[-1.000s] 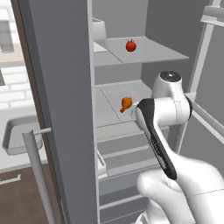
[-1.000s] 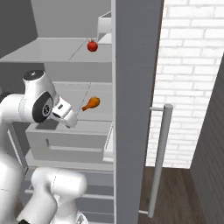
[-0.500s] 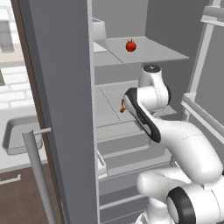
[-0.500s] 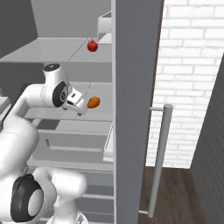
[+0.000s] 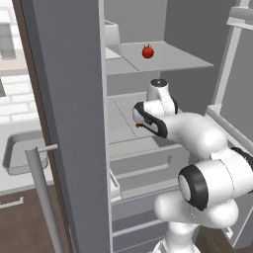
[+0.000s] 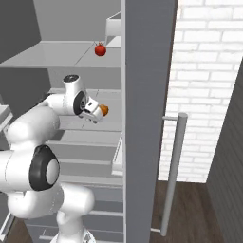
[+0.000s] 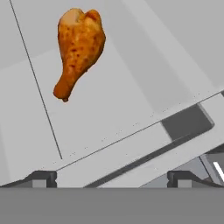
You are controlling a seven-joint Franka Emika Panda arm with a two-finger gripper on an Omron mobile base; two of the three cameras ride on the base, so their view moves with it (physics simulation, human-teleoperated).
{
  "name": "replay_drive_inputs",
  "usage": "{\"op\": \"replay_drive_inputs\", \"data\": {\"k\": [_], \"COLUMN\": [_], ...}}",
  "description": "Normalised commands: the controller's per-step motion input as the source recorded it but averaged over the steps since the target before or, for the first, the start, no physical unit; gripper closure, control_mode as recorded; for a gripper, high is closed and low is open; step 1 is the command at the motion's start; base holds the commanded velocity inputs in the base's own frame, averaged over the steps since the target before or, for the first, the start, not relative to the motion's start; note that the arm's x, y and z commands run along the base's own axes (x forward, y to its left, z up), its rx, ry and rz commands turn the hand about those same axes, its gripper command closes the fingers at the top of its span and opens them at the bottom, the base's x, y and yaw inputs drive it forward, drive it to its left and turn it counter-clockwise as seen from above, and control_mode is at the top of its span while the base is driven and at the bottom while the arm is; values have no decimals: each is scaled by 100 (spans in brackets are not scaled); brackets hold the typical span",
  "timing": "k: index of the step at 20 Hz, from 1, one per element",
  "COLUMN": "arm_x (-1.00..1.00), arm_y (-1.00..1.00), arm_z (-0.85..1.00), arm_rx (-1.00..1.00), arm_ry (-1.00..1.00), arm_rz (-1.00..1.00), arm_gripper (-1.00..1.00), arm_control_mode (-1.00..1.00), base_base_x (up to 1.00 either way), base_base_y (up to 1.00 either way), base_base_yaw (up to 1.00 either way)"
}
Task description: Place one tomato and one chicken drumstick in each tupperware on the nearby counter, to pack two identical lunches.
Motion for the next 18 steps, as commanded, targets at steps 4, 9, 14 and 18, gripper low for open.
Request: {"op": "replay_drive_inputs", "data": {"k": [4, 9, 14, 18], "arm_x": [53, 52, 50, 38], "arm_y": [4, 32, 5, 0], "arm_z": [-17, -5, -17, -28], "arm_rx": [0, 0, 0, 0], "arm_ry": [0, 5, 5, 4], "arm_rz": [0, 0, -1, -1], "arm_gripper": [-100, -100, -100, -100], "arm_control_mode": [-100, -100, -100, -100], "base_base_x": [0, 0, 0, 0], "base_base_y": [0, 0, 0, 0], "base_base_yaw": [0, 0, 0, 0]}}
